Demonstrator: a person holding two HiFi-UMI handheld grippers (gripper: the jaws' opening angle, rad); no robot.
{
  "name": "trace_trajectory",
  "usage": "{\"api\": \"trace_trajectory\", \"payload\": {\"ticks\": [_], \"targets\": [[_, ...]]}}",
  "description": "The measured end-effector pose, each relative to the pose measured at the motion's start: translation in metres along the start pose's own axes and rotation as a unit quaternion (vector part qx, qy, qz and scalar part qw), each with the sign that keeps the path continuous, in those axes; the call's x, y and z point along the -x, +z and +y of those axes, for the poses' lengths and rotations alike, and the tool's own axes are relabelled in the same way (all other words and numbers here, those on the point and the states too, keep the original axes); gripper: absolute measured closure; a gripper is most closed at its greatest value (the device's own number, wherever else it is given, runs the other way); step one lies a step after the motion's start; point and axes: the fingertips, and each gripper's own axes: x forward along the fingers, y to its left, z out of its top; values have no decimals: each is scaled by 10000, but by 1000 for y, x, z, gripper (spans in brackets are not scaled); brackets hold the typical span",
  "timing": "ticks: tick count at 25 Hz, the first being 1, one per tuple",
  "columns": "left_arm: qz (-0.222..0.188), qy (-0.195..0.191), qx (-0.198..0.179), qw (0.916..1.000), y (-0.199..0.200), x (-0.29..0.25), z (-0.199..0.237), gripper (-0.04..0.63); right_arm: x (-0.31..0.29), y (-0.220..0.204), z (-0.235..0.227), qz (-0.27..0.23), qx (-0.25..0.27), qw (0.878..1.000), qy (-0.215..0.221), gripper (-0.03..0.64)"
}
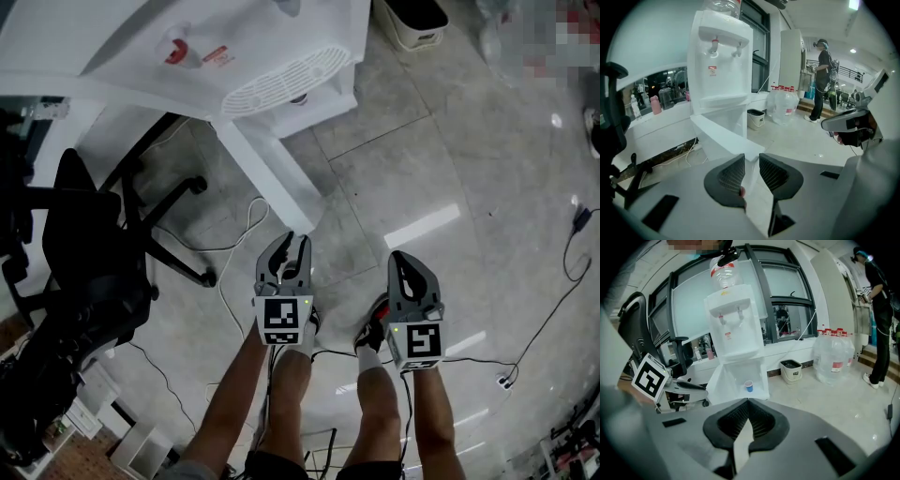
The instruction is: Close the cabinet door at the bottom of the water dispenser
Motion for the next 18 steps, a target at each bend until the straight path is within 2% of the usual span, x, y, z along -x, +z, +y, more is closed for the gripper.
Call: {"api": "trace_trajectory", "payload": {"ticks": [18], "targets": [[-366,-307,-234,9986,48,-51,-38,482,-32,21,-47,-372,-133,9990,-200,600]]}}
